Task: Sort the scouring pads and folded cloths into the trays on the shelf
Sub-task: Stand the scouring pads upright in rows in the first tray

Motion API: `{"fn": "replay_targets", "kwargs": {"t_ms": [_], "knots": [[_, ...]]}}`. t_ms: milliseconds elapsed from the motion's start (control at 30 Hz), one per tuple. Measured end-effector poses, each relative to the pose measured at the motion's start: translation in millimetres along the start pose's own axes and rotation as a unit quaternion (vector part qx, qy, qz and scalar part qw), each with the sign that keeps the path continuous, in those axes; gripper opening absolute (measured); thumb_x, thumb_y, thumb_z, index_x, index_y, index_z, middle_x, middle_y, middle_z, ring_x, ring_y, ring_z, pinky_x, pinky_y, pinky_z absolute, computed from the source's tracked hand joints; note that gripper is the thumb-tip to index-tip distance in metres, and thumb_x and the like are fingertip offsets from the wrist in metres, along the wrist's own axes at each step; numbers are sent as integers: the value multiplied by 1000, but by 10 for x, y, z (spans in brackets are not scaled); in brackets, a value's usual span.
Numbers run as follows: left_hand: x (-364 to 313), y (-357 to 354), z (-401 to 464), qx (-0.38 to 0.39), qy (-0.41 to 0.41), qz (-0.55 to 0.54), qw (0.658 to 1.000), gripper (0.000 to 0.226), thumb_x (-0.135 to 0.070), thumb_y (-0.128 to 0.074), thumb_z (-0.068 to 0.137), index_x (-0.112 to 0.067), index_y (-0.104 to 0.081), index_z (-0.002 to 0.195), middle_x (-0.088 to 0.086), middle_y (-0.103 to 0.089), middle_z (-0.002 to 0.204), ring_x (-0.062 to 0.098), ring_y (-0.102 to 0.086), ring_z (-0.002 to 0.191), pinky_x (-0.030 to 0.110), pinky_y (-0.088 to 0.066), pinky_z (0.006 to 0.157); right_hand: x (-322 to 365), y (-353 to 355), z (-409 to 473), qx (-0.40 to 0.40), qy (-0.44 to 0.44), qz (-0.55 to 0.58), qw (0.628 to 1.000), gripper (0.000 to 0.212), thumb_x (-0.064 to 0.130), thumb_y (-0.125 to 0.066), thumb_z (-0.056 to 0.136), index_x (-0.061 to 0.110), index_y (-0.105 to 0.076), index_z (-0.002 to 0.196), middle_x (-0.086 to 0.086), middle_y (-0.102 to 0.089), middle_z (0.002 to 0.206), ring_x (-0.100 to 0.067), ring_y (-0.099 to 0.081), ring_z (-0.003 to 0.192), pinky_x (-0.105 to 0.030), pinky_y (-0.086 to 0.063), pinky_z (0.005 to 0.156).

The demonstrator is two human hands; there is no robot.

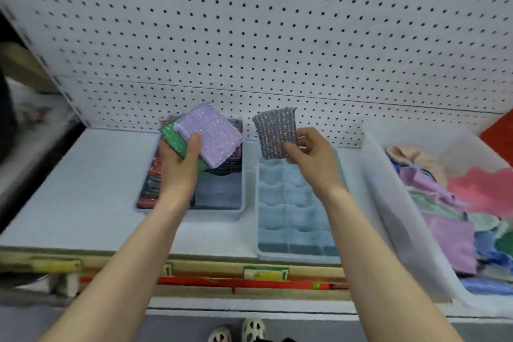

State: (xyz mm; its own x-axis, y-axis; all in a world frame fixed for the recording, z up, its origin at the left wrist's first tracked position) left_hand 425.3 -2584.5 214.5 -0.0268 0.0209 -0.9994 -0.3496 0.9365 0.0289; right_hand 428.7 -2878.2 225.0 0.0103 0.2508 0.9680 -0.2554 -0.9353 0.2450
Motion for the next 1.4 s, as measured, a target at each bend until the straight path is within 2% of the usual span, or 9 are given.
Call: {"fn": "replay_targets", "kwargs": {"t_ms": [167, 400, 667, 867, 967, 1033, 1200, 1300, 1400], "knots": [[148, 537, 112, -82, 27, 22, 996, 51, -41, -55, 96, -13, -36, 135, 1, -54, 122, 19, -54, 113, 32, -42, 95, 179, -784, 235, 112, 71, -107, 985, 17, 13, -75, 82, 19, -62, 92, 0, -71, 90, -10, -65, 79, -10, -44, 70], [422, 755, 152, -80, 48, 45, 995, 47, -29, -56, 97, -8, -35, 133, 4, -53, 125, 20, -54, 115, 32, -45, 97, 118, -1512, 181, 161, 209, -440, 858, 21, 15, -65, 86, 17, -68, 107, -8, -69, 105, -30, -60, 101, -35, -45, 80], [427, 685, 254, 10, 23, 107, 994, 41, -22, -56, 97, -9, -34, 130, 8, -51, 127, 19, -52, 116, 26, -41, 91, 88, -1942, 31, 143, 277, -577, 755, 31, -1, -84, 34, 10, -63, 54, -8, -59, 53, -27, -59, 58, -25, -41, 47], [427, 732, 266, 24, 28, 79, 996, 45, -26, -62, 94, -14, -36, 130, 4, -54, 127, 17, -55, 114, 30, -46, 94, -26, -2053, 34, 186, 211, -550, 787, 18, 18, -64, 85, 18, -73, 101, -8, -70, 98, -30, -60, 98, -32, -45, 72], [411, 764, 240, 22, 41, 40, 998, 48, -29, -66, 91, -15, -39, 128, 0, -58, 121, 15, -59, 109, 32, -49, 91, 222, -1879, 3, 140, 141, -308, 930, 22, 37, -55, 97, 24, -73, 101, 0, -73, 89, -20, -65, 85, -31, -46, 72], [414, 744, 225, 29, 47, 15, 998, 51, -34, -69, 89, -17, -41, 128, -1, -60, 120, 14, -61, 108, 37, -51, 94, 277, -1843, -26, 161, 45, -137, 976, 23, 44, -56, 96, 27, -68, 104, 9, -72, 94, -7, -64, 85, -27, -48, 80], [474, 574, 202, 72, 111, -71, 989, 35, -37, -60, 94, -21, -47, 123, 0, -62, 118, 21, -64, 109, 50, -54, 92, 223, -1825, -106, 204, -60, 3, 977, 15, 16, -68, 91, 8, -63, 103, -7, -71, 87, -16, -63, 74, -34, -51, 77], [368, 717, 238, 18, 63, -61, 996, 16, -22, -51, 100, -20, -49, 116, -2, -62, 107, 23, -63, 100, 39, -55, 85, 118, -1588, -59, 162, -108, 119, 974, 19, 7, -66, 91, 15, -63, 107, 0, -72, 83, -8, -65, 67, -25, -51, 69], [315, 917, 291, -33, 37, -58, 997, 17, -21, -50, 100, -19, -46, 117, -4, -59, 104, 15, -61, 92, 37, -53, 84, 63, -1314, -36, 113, -48, 35, 992, 20, 4, -70, 87, 18, -67, 101, 2, -72, 83, -4, -65, 68, -20, -49, 67]]}}
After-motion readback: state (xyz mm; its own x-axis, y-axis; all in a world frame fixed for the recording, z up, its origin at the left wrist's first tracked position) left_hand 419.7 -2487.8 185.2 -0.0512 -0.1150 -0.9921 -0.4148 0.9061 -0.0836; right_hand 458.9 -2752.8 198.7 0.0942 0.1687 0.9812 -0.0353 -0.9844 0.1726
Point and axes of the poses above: each hand's wrist, its own z-axis towards the middle knuckle, its own y-axis out of the back of the hand, x = y × z, the point moved 9 cm from there along z, towards the middle knuckle
